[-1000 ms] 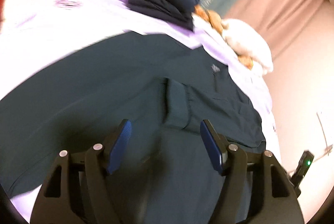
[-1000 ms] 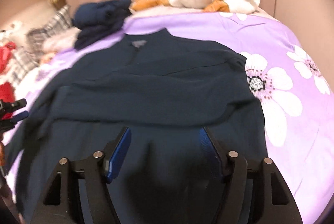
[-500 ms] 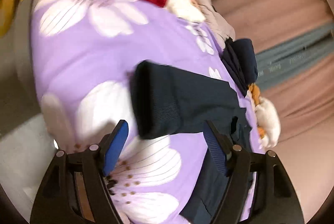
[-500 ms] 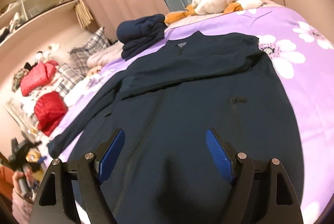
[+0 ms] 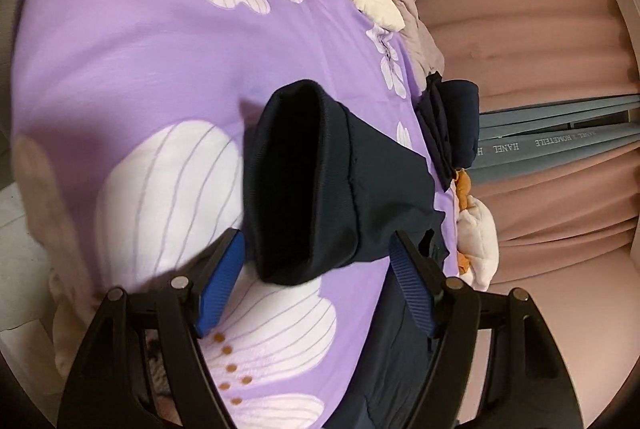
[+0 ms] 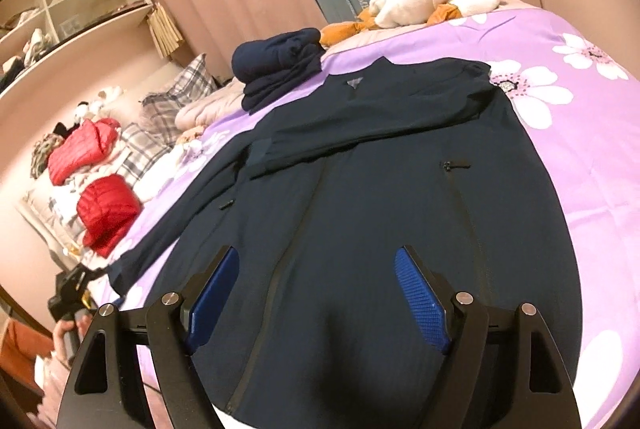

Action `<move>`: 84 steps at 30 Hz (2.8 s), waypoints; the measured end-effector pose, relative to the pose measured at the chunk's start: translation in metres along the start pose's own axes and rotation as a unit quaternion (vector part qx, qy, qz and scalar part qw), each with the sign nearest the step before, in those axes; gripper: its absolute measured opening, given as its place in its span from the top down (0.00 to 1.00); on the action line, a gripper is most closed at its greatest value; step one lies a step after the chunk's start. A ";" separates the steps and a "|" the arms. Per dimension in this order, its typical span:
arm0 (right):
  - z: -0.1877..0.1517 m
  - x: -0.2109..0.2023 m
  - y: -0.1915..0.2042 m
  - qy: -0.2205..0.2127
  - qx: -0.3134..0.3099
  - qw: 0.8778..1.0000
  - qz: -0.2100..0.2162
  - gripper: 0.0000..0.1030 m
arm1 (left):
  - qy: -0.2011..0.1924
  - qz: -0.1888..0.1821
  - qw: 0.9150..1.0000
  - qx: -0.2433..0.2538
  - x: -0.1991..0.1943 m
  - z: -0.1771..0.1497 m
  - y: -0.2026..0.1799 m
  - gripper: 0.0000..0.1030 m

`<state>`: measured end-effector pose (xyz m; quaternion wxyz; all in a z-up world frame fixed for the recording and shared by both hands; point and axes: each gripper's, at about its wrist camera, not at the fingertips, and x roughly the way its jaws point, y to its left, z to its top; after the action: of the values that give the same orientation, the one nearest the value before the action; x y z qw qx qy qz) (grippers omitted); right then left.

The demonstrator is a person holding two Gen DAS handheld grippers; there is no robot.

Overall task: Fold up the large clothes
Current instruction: 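Grasp the ribbed cuff of the other sleeve with the left tool, then lift and fold the held sleeve across the jacket body with the left tool, release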

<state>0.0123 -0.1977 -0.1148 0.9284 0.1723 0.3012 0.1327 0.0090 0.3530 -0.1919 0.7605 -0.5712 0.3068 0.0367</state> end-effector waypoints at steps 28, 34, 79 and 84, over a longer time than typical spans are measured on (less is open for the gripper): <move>-0.015 0.033 0.033 0.049 -0.019 0.998 0.016 0.22 | -0.044 0.053 0.987 0.144 0.011 0.004 -0.077 0.90; -0.015 0.033 0.036 0.048 -0.018 0.998 0.021 0.22 | -0.064 0.058 0.974 0.208 0.013 -0.002 -0.134 0.90; 0.007 0.018 0.017 0.019 0.008 0.999 0.038 0.22 | 0.007 0.071 0.909 0.410 0.148 -0.122 -0.355 0.90; 0.008 0.005 -0.003 0.005 0.022 0.999 0.035 0.22 | 0.026 0.068 0.903 0.423 0.178 -0.153 -0.372 0.90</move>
<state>0.0219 -0.2003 -0.1124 0.9179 0.2021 0.3022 0.1590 0.2387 0.0362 0.0078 0.9178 -0.1745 0.3517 -0.0594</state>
